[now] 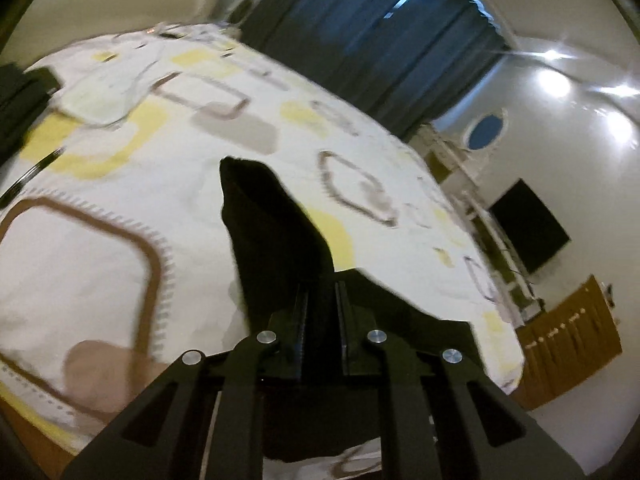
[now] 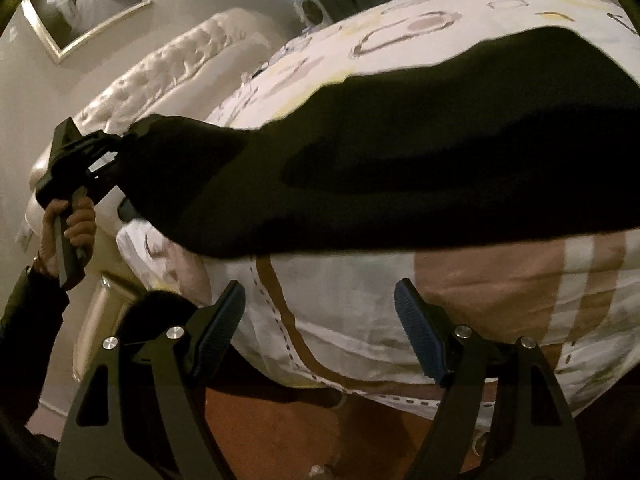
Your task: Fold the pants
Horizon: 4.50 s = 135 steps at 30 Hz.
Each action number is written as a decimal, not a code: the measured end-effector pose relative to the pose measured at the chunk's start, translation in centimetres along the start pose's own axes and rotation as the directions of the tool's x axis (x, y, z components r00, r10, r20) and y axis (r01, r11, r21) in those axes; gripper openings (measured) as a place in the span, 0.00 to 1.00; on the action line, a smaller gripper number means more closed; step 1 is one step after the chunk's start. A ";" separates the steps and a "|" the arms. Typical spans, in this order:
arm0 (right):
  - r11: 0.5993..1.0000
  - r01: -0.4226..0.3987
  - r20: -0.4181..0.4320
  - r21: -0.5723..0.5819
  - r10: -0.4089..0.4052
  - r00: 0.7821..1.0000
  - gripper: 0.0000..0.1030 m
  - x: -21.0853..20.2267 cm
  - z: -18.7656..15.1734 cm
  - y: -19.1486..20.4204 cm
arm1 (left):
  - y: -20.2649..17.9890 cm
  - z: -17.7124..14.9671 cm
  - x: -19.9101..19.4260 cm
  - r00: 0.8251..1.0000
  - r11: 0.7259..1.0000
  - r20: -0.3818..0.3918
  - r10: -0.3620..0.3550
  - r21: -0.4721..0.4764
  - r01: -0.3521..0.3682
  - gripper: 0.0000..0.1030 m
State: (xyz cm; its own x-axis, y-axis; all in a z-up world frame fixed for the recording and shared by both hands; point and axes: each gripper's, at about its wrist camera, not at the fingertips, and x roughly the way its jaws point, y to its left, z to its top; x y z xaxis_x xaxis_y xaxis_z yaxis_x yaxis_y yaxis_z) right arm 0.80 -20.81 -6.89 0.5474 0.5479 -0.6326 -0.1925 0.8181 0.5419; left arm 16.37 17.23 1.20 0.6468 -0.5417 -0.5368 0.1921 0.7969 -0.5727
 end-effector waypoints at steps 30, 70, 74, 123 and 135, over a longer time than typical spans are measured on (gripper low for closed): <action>0.901 -0.202 0.307 0.383 0.082 0.948 0.75 -10.7 5.9 -12.6 | -24.9 -11.6 23.3 0.906 0.932 -0.402 -0.136 0.259 0.255 0.11; 0.955 0.103 -0.247 0.279 -0.032 0.969 0.17 4.6 15.8 -11.7 | -4.6 -7.5 14.9 0.974 0.988 -0.163 0.157 0.031 -0.154 0.81; 0.960 0.076 -0.215 0.269 -0.017 0.976 0.07 3.6 15.7 -11.2 | -4.3 -7.5 15.0 0.974 0.988 -0.169 0.154 0.024 -0.153 0.81; 0.873 -0.138 -0.059 0.468 0.187 0.981 0.79 -3.2 12.8 -22.5 | -4.0 -7.1 18.5 0.927 0.999 -0.372 -0.049 -0.022 0.044 0.84; 0.884 -0.203 -0.101 0.422 0.269 0.958 0.85 -2.0 13.5 -22.1 | -5.5 -7.4 22.1 0.843 0.957 -0.455 -0.286 -0.190 0.222 0.84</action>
State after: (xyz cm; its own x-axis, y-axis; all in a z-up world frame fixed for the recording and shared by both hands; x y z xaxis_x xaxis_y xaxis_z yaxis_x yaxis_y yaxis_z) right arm 14.98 -42.38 -10.15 0.3903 0.7623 -0.5163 0.0618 0.5378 0.8408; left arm 24.12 -1.14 -12.12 0.1543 -0.8061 -0.5713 0.1872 0.5916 -0.7842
